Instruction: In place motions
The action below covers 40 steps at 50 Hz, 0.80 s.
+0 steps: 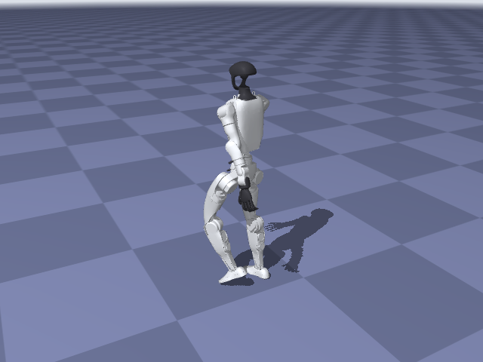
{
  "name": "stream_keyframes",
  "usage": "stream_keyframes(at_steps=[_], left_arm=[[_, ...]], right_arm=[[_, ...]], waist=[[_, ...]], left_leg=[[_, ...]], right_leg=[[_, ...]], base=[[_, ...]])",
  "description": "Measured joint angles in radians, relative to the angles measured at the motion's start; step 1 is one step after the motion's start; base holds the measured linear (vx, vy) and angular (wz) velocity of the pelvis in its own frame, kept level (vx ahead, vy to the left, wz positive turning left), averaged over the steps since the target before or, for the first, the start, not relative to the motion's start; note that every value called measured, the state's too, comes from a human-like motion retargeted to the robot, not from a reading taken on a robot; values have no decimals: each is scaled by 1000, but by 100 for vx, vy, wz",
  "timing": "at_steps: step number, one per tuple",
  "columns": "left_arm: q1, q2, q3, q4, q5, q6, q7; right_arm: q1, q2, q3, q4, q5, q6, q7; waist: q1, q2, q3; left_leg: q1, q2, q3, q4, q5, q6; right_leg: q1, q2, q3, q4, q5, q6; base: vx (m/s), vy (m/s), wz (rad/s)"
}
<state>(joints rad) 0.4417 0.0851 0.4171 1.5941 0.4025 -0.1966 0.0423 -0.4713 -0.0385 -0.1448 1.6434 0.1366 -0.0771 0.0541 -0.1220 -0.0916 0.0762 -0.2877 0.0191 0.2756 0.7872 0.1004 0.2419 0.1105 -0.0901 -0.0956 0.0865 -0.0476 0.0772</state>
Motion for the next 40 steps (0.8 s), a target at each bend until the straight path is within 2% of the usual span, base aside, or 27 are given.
stream_keyframes(at_steps=[2,5,10,14,17,20,25,26,27,28,30,32,34,40], left_arm=[[21,9,-4,19,8,10,3],[36,2,5,52,21,26,3],[55,-31,28,66,14,32,-60],[44,-38,19,81,7,53,-92],[27,-41,17,67,8,57,-99],[13,-56,26,38,2,46,-104],[-11,-52,67,11,-43,31,-98],[-17,-46,72,7,-51,28,-97],[-23,-41,77,2,-57,25,-95],[-26,-35,78,-4,-60,22,-92],[-33,-25,78,-11,-61,18,-90],[-41,-18,81,-12,-56,24,-94],[-66,-12,87,-17,-44,28,-96],[-157,39,4,-14,-36,17,-52]], right_arm=[[-66,10,-39,-25,5,0,-3],[-155,8,-84,-69,-1,-12,-22],[-265,0,-77,-164,-13,-31,-42],[-291,2,-80,-229,-74,-41,-52],[-280,8,-63,-241,-86,-52,-64],[-239,14,-49,-236,-90,-57,-50],[-145,46,-26,-186,-62,-57,-30],[-129,49,-20,-172,-54,-55,-24],[-114,51,-15,-159,-48,-53,-18],[-99,51,-12,-147,-43,-50,-13],[-71,50,-5,-126,-40,-44,-3],[-41,52,5,-114,-43,-39,4],[-17,55,13,-116,-37,-38,9],[68,4,31,-171,-32,-53,61]], waist=[[45,6,21],[108,27,49],[157,35,74],[179,11,94],[171,-3,95],[136,-18,69],[95,-11,8],[90,5,0],[82,19,-10],[68,30,-23],[41,57,-43],[-1,82,-74],[-38,85,-96],[23,62,-78]], left_leg=[[-107,58,-18,184,-44,20],[-264,164,-26,446,-171,20],[-485,158,-52,690,-232,20],[-498,149,17,681,-248,20],[-417,139,57,564,-238,20],[-297,50,78,346,-163,18],[-12,-65,-32,-138,-30,-73],[61,-67,-51,-267,-22,-113],[130,-68,-63,-381,-60,-143],[193,-68,-64,-467,-191,-155],[280,-72,-44,-624,-293,-141],[314,-73,-75,-744,-215,-178],[304,-74,-101,-782,-192,-205],[279,-110,-120,-766,-191,-159]], right_leg=[[9,36,8,-5,1,-30],[11,90,14,-5,1,-77],[-8,127,8,-15,11,-131],[-3,96,10,-15,12,-122],[3,73,0,-13,11,-106],[-4,21,-22,-11,7,-67],[-4,24,-20,-5,-1,-38],[-5,42,-16,-2,-2,-34],[-7,58,-14,2,-3,-29],[-13,69,-16,7,-5,-22],[-14,91,-23,11,-6,-8],[-23,104,-44,13,-6,3],[-45,89,-69,17,-3,14],[-51,60,-77,24,15,36]], base=[[-12,-30,-34],[-6,-23,-41],[-10,-8,-21],[-2,6,-1],[1,11,19],[4,25,47],[17,11,3],[18,11,-10],[18,14,-1],[18,15,15],[20,17,26],[19,22,50],[-4,19,44],[5,16,0]])
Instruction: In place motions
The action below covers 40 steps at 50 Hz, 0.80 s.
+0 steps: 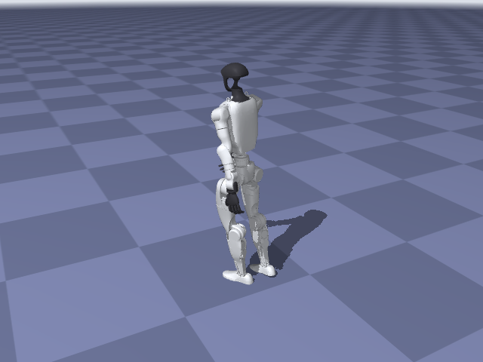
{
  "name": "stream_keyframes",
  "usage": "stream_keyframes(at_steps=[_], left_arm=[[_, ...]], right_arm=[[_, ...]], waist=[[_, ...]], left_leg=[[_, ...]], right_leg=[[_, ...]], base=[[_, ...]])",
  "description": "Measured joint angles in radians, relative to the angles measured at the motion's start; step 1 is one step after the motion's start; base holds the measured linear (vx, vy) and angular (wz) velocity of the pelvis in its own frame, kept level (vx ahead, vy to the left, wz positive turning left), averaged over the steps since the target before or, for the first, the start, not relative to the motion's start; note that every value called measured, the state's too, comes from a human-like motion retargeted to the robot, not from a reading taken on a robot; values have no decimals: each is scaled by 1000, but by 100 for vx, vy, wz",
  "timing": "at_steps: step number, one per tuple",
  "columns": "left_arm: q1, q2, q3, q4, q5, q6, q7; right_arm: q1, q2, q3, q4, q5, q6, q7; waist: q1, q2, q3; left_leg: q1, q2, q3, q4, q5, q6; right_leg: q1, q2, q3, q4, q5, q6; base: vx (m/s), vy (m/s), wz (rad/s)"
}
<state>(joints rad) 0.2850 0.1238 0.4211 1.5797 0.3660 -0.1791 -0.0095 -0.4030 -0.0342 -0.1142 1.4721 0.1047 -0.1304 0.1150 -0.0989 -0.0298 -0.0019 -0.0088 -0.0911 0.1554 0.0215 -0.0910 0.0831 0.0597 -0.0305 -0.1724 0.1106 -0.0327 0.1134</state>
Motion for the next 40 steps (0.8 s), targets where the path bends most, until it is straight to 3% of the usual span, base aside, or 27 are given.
stream_keyframes(at_steps=[8,10,15,20,25,29,34,40], left_arm=[[-124,1,-11,83,22,33,40],[-166,3,-16,112,-14,36,61],[-306,15,-109,105,-67,33,46],[-517,4,-154,47,-75,33,-14],[-715,-12,-169,-23,-114,-15,-68],[-826,1,-183,-22,-112,-36,-76],[-849,3,-217,-28,-93,-46,-78],[-729,11,-288,-7,-63,-100,-103]], right_arm=[[185,-37,-33,33,-53,-13,20],[239,-41,-62,56,-79,-13,12],[349,-70,-118,154,-126,-3,15],[487,-139,-133,228,-225,32,33],[649,-183,-197,228,-248,116,22],[724,-214,-253,228,-177,164,8],[731,-223,-281,228,-102,175,-28],[653,-178,-322,228,-73,87,-19]], waist=[[59,-10,-7],[52,-2,5],[66,61,62],[-33,80,99],[-98,85,128],[-140,91,157],[-175,104,177],[-117,89,104]], left_leg=[[34,-13,-2,-3,-10,42],[49,1,-10,4,-12,49],[79,122,38,18,-15,33],[81,125,13,18,-8,58],[71,134,-30,31,-6,76],[89,137,-48,44,-15,85],[117,152,-57,54,-31,83],[125,123,-17,42,-50,81]], right_leg=[[-22,-19,11,142,18,99],[-41,-14,0,238,71,130],[-202,41,2,606,337,148],[-482,-102,-113,1092,263,113],[-750,-73,-97,1329,212,110],[-793,-79,-113,1334,200,81],[-615,-55,-125,1137,234,104],[-323,15,-60,742,326,147]], base=[[13,16,-14],[14,10,1],[1,2,-40],[-2,17,40],[1,0,25],[2,2,8],[3,2,8],[13,-5,-40]])
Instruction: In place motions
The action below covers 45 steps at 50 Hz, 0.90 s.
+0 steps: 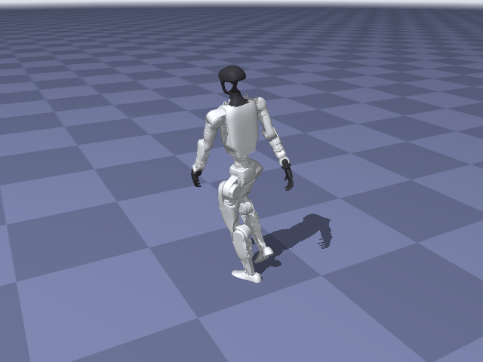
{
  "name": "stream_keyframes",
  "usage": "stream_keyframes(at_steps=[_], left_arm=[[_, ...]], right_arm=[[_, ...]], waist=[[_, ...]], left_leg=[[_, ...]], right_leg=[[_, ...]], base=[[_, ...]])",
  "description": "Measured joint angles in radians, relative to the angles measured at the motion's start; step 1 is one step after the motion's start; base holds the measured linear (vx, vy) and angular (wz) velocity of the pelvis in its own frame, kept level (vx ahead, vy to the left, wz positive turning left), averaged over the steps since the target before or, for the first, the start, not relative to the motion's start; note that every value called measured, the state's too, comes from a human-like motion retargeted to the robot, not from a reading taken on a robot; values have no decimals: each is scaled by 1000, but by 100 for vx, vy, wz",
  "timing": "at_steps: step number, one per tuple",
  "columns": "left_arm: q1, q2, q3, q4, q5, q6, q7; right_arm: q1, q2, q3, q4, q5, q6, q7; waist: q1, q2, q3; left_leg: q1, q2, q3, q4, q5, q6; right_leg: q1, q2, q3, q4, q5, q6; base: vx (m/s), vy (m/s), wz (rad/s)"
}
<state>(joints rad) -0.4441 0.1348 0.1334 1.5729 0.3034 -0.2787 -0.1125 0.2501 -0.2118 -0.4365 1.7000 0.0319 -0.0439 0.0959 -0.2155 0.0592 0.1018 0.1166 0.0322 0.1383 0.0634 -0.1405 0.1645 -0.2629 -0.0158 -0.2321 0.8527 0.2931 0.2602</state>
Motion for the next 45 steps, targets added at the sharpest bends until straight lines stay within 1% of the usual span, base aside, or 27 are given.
stream_keyframes(at_steps=[3,4,5,7,8,10,13,16,21,24,28,30,32,33,35,36,37,38,39,40,42,45], left_arm=[[44,34,-25,88,66,34,29],[54,45,-24,110,84,55,38],[63,54,-20,127,99,78,46],[90,53,2,127,108,110,53],[101,52,14,127,108,113,59],[121,50,36,127,109,107,67],[146,44,59,127,125,97,67],[161,51,75,125,141,92,44],[202,76,109,85,174,113,-18],[242,78,138,71,170,124,-6],[346,56,191,37,146,136,20],[415,47,213,17,136,144,19],[491,44,220,9,122,151,16],[528,41,221,8,117,154,19],[596,37,217,15,112,156,28],[629,35,219,25,119,156,37],[661,34,222,35,129,159,45],[694,36,224,46,142,165,51],[726,37,223,58,163,182,58],[757,36,221,71,186,203,65],[808,36,226,90,263,257,82],[883,38,194,105,393,301,93]], right_arm=[[-64,19,14,0,54,-65,-33],[-89,24,24,-8,55,-77,-37],[-114,29,35,-20,50,-86,-38],[-157,27,65,-53,18,-90,-29],[-176,25,82,-70,-3,-90,-24],[-205,23,107,-100,-49,-92,-19],[-226,26,121,-128,-104,-90,-26],[-238,31,124,-125,-118,-90,-39],[-236,29,125,-68,-74,-87,-21],[-224,22,149,-11,-37,-78,-17],[-183,35,218,0,0,-27,-47],[-183,51,254,0,15,-8,-70],[-203,63,289,0,43,-4,-70],[-221,69,306,0,63,-4,-62],[-278,80,323,0,102,-11,-39],[-316,84,318,0,112,-19,-34],[-356,89,312,0,121,-26,-29],[-402,95,304,0,129,-32,-26],[-450,97,292,0,134,-40,-25],[-499,97,278,0,138,-49,-26],[-620,103,251,-3,134,-74,-39],[-784,111,226,-47,134,-91,-57]], waist=[[42,-22,-42],[46,-35,-50],[48,-48,-56],[33,-80,-63],[26,-90,-67],[33,-100,-77],[89,-101,-92],[125,-96,-98],[96,-85,-74],[86,-78,-75],[94,-81,-80],[99,-90,-79],[103,-102,-77],[103,-112,-73],[98,-132,-58],[115,-139,-50],[136,-142,-42],[165,-136,-36],[186,-133,-35],[203,-132,-36],[248,-115,-21],[305,-122,18]], left_leg=[[-9,-23,19,-1,-8,-5],[-13,-35,23,1,-11,-7],[-18,-47,28,4,-15,-11],[-20,-106,15,0,-17,3],[-23,-123,8,-1,-18,3],[-30,-136,11,-4,-21,-4],[-49,-130,45,-10,-27,-20],[-69,-112,56,-16,-28,-40],[-75,-95,15,-32,-11,-72],[-83,-82,12,-28,-14,-91],[-102,-67,17,31,-55,-103],[-138,-61,20,112,-89,-100],[-206,-58,38,249,-75,-71],[-241,-52,53,329,-43,-52],[-334,-52,41,508,55,-1],[-409,-62,28,621,112,50],[-485,-59,14,739,148,86],[-565,-33,-2,870,143,95],[-635,4,15,983,114,97],[-700,47,47,1088,74,97],[-837,129,60,1292,26,97],[-996,164,116,1484,9,97]], right_leg=[[152,54,98,-272,46,2],[200,62,128,-364,27,2],[247,70,154,-457,-9,2],[312,22,139,-571,-142,-11],[331,9,106,-623,-200,-44],[345,-8,63,-701,-274,-104],[336,-18,53,-765,-278,-135],[310,-12,46,-773,-284,-152],[302,12,59,-759,-308,-146],[310,21,25,-766,-327,-151],[323,27,16,-772,-349,-156],[329,17,15,-771,-360,-154],[332,-2,21,-769,-367,-147],[335,-15,21,-768,-370,-144],[347,-41,6,-770,-373,-144],[350,-51,17,-769,-373,-143],[353,-50,29,-768,-372,-149],[352,-26,44,-767,-371,-165],[350,-14,50,-764,-372,-177],[347,-8,53,-760,-374,-185],[342,42,78,-751,-376,-223],[354,77,115,-746,-368,-277]], base=[[8,-16,-45],[2,-18,-25],[1,-10,-7],[0,1,13],[-2,-6,14],[-4,-11,-17],[-6,-18,-57],[-11,-20,-33],[-6,-23,49],[-4,-18,50],[2,-19,29],[2,-11,14],[-1,-13,15],[-4,-13,31],[-10,-12,36],[-12,-15,-10],[-11,-27,-66],[-7,-32,-74],[-3,-28,-67],[-2,-23,-69],[-5,-28,-95],[-8,-18,-100]])
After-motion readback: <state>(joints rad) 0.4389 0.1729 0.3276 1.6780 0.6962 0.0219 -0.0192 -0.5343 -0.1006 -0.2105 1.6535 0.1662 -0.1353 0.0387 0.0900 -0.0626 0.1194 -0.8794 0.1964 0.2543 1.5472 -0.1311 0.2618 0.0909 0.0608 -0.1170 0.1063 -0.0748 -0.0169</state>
